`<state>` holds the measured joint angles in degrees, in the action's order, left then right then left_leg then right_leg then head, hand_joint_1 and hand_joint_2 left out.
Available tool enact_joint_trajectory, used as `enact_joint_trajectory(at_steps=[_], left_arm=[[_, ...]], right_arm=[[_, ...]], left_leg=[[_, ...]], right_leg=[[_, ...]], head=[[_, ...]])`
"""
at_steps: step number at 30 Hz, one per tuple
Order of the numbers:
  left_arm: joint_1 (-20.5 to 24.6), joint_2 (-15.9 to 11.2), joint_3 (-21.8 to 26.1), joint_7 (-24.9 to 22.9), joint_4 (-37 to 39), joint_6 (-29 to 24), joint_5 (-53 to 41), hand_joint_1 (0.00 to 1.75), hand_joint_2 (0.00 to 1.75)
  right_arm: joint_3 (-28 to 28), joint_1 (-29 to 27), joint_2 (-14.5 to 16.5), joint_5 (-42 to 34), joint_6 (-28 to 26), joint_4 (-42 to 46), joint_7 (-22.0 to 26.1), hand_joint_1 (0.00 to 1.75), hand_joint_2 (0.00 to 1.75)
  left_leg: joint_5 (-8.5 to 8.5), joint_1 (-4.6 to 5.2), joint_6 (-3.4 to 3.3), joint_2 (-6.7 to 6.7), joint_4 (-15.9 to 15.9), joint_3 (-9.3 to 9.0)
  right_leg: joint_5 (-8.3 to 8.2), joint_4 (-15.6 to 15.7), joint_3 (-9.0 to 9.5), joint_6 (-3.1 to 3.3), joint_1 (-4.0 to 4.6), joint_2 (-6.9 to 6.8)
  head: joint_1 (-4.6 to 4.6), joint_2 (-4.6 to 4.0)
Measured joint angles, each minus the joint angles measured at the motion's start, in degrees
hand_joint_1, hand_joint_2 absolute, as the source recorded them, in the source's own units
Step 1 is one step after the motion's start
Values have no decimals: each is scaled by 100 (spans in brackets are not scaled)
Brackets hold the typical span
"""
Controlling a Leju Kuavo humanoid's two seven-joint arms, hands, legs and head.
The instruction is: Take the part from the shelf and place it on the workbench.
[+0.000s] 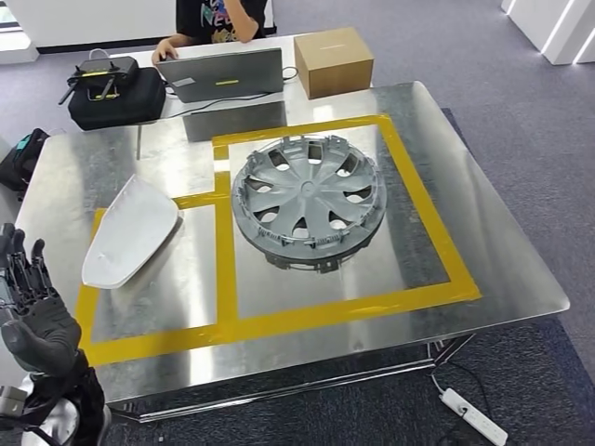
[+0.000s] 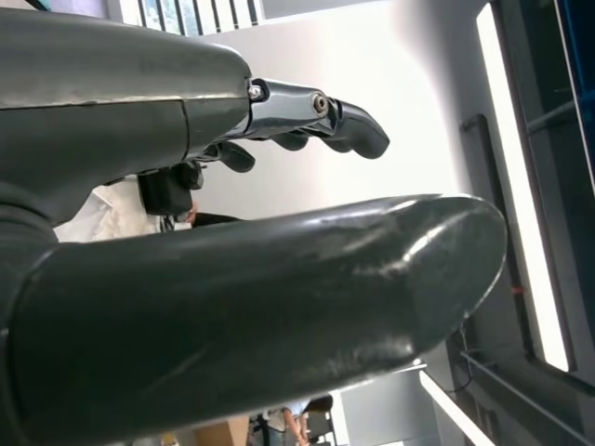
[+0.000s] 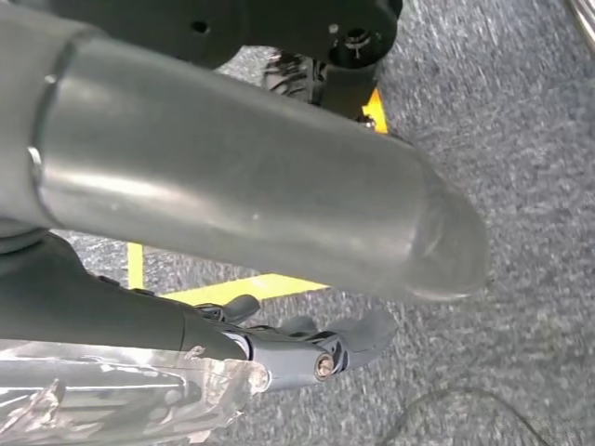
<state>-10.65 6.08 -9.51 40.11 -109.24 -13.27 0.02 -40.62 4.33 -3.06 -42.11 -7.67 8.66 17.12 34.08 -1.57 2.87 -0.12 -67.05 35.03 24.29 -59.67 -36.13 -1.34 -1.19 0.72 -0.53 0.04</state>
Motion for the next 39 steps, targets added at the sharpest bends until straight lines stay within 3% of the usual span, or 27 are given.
enact_joint_trajectory(at_steps=[2,3,4,7,8,11,12,13,15,16,17,18,19,20,22,23,24,26,27,29,31,32,33,34,35,37,39], left_arm=[[6,-27,2,-1,0,6,12,0,0],[15,-40,5,-1,1,36,48,0,0],[30,-51,13,-1,1,95,115,0,0],[103,-63,46,-1,5,320,342,0,0],[120,-63,54,-1,8,359,378,0,0],[130,-70,67,0,23,401,417,0,0],[135,-73,71,0,27,403,419,0,0],[142,-77,74,0,31,405,420,0,0],[147,-81,79,0,44,404,401,0,0],[150,-84,81,0,58,399,362,0,0],[153,-87,84,0,81,387,301,0,0],[158,-90,85,-1,109,374,235,0,0],[160,-91,85,-1,136,360,186,0,0],[160,-95,85,-1,155,347,156,0,0],[156,-111,85,0,165,316,142,0,0],[153,-126,85,0,164,297,134,0,0],[146,-143,87,1,164,279,130,0,0],[111,-178,100,2,164,264,146,0,0],[84,-191,112,3,164,270,159,0,0],[48,-216,149,3,164,303,173,0,0],[44,-236,184,3,164,345,176,0,0],[43,-241,195,3,164,365,181,0,0],[40,-243,204,3,165,383,190,0,0],[39,-243,210,2,166,397,200,0,0],[38,-243,219,3,166,409,210,0,0],[40,-242,237,3,166,430,222,0,0],[43,-240,251,3,164,452,223,0,0]], right_arm=[[-18,-2,0,34,19,0,-71,0,0],[-30,-8,1,52,18,0,-110,0,0],[-45,-14,2,70,8,0,-146,0,0],[-116,-24,10,128,-44,1,-235,0,0],[-138,-31,12,137,-54,1,-248,0,0],[-180,-61,15,149,-63,-3,-259,0,0],[-191,-70,18,151,-64,-5,-262,0,0],[-200,-77,22,153,-64,-7,-266,0,0],[-212,-78,31,156,-65,-9,-288,0,0],[-217,-72,33,157,-65,-9,-314,0,0],[-226,-66,34,152,-64,-9,-349,0,0],[-237,-62,38,142,-61,-9,-383,0,0],[-246,-61,45,122,-58,-9,-405,0,0],[-253,-60,54,93,-56,-9,-419,0,0],[-255,-45,85,16,-50,-9,-435,0,0],[-255,-41,104,-27,-46,-9,-440,0,0],[-255,-39,122,-69,-43,-9,-436,0,0],[-255,-48,151,-132,-41,-9,-397,0,0],[-255,-48,163,-151,-44,-9,-369,0,0],[-255,-45,182,-167,-52,-9,-327,0,0],[-254,-44,186,-174,-58,-10,-319,0,0],[-253,-47,186,-181,-59,-10,-321,0,0],[-252,-50,186,-193,-58,-10,-323,0,0],[-252,-51,186,-206,-57,-10,-322,0,0],[-252,-52,186,-220,-55,-10,-319,0,0],[-252,-50,186,-240,-49,-10,-312,0,0],[-252,-46,186,-263,-43,-10,-307,0,0]], left_leg=[[248,27,-36,0,-549,183],[219,45,-69,0,-541,127],[103,68,-113,0,-306,-48],[-211,155,-244,6,829,-757],[-248,179,-271,8,1018,-853],[-419,203,-348,15,1099,-788],[-498,192,-385,22,1115,-741],[-578,176,-418,29,1130,-682],[-714,161,-455,34,1133,-537],[-779,161,-456,34,1129,-455],[-845,161,-449,35,1124,-368],[-907,160,-438,35,1118,-285],[-964,158,-422,35,1114,-210],[-1015,155,-401,35,1109,-146],[-1103,158,-337,35,1088,-57],[-1143,161,-302,36,1079,-34],[-1179,163,-268,36,1076,-23],[-1229,152,-204,34,1081,-10],[-1167,146,-172,31,1049,14],[-745,135,-116,26,703,141],[-178,127,-78,24,-15,337],[-42,122,-67,24,-338,397],[-40,120,-62,24,-518,391],[-157,118,-62,24,-504,296],[-340,116,-66,24,-279,103],[-597,111,-83,19,508,-430],[-591,117,-131,7,1102,-774]], right_leg=[[-90,-1,-124,30,40,-14],[-142,-1,-187,34,59,-20],[-200,-1,-251,36,74,-23],[-367,-4,-384,-2,104,-23],[-422,16,-394,-32,106,-25],[-588,147,-387,-141,84,-33],[-518,121,-421,-172,79,-32],[-326,-12,-478,-198,76,-31],[307,-640,-635,-240,67,-32],[561,-1031,-690,-256,64,-32],[686,-1337,-696,-269,62,-33],[676,-1477,-621,-276,62,-33],[570,-1404,-445,-279,61,-35],[438,-1109,-155,-280,58,-36],[407,-242,505,-269,64,-25],[456,87,716,-251,73,-19],[519,260,805,-222,88,-12],[485,303,759,-119,100,-21],[445,307,735,-58,97,-32],[328,324,656,47,76,-55],[214,317,530,80,78,-62],[161,312,456,80,81,-65],[111,309,382,75,83,-68],[61,306,312,63,83,-69],[18,303,253,44,80,-68],[-52,288,170,-12,86,-62],[-132,270,112,-85,104,-59]], head=[[-3,0],[-2,0],[-2,0],[3,0],[6,0],[9,0],[14,0],[20,0],[33,0],[36,0],[35,0],[34,0],[34,0],[33,0],[29,0],[25,0],[21,0],[18,0],[10,0],[-13,0],[-30,0],[-31,0],[-30,0],[-30,0],[-30,0],[-32,0],[-31,0]])
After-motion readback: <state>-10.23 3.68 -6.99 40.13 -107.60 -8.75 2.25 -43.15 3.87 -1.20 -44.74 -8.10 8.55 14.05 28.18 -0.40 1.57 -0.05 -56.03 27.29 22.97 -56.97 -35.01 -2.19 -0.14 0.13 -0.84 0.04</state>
